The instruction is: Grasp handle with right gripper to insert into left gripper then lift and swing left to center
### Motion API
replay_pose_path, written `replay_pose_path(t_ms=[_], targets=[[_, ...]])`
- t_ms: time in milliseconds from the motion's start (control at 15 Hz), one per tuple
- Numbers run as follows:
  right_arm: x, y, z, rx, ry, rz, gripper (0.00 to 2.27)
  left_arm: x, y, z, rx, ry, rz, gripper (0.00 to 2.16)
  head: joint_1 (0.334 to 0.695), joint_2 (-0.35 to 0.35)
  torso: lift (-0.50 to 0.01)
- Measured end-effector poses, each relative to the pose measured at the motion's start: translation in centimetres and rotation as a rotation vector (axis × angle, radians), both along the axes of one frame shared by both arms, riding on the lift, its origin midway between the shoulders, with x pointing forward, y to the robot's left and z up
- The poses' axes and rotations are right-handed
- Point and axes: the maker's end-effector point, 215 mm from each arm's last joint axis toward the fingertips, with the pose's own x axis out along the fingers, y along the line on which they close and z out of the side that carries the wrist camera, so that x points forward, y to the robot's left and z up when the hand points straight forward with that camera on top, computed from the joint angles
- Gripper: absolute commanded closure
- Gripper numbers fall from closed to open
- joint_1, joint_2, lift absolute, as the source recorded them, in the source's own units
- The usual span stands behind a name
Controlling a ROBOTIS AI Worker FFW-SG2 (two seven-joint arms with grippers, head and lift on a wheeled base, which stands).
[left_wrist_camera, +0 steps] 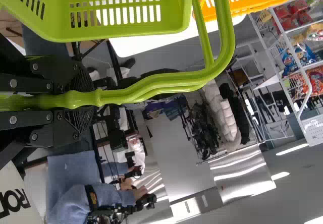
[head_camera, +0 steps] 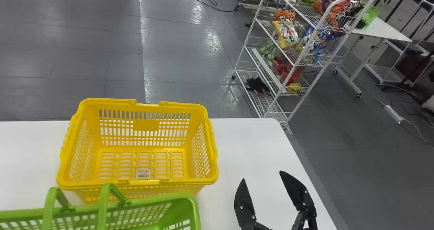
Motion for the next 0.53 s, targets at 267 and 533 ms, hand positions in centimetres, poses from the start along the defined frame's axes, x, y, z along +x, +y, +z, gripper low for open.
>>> replay_pose_path(t_ms=[267, 533], targets=[[0.01, -0.18, -0.41, -0.004, 0.011, -0.003, 0.18, 0.0, -0.01, -0.01, -0.001, 0.001, 0.0, 1.83, 0.695, -0.35, -0.093], [0.04, -0.44, -0.82, -0.008, 0.02, -0.007, 0.18, 0.11, 0.04, 0.01, -0.002, 0.001, 0.001, 1.83, 0.695, -0.35, -0.093]])
